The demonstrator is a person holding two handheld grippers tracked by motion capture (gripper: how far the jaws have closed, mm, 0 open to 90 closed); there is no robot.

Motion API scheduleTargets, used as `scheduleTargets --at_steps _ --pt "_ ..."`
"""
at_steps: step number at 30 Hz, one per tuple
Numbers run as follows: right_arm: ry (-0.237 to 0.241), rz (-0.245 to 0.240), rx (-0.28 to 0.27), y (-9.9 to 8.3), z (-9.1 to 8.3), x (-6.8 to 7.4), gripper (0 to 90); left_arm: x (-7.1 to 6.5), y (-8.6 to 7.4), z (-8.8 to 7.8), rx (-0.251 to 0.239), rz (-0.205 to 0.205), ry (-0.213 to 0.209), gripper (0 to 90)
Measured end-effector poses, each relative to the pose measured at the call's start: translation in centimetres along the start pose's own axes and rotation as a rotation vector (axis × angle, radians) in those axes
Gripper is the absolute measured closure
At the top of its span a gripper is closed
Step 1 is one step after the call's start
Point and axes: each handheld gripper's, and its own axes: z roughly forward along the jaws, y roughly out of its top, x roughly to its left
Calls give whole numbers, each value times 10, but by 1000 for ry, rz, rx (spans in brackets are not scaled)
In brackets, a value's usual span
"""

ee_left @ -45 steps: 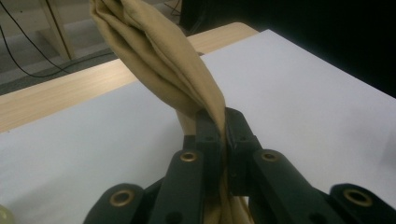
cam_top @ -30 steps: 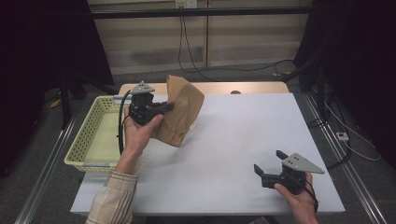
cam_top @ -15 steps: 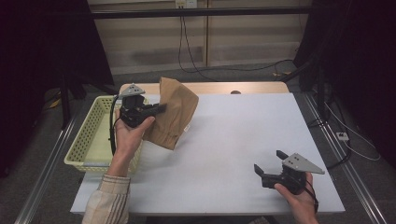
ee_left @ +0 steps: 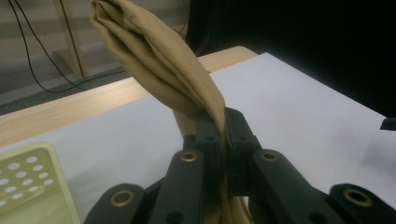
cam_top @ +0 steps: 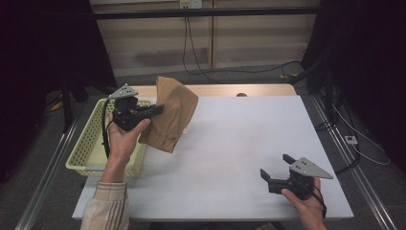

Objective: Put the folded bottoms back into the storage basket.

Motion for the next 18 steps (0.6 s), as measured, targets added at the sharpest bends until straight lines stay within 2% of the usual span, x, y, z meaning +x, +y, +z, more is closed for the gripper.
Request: scheduleTargets --at_steps 4,8,18 --pt "16 32 -4 1 1 0 40 0 4 -5 -15 0 -12 865" --pt "17 28 -9 2 1 -1 39 -1 5 -6 -17 6 -12 865" --pt "11 21 -7 1 0 -1 39 1 9 -26 -33 37 35 865"
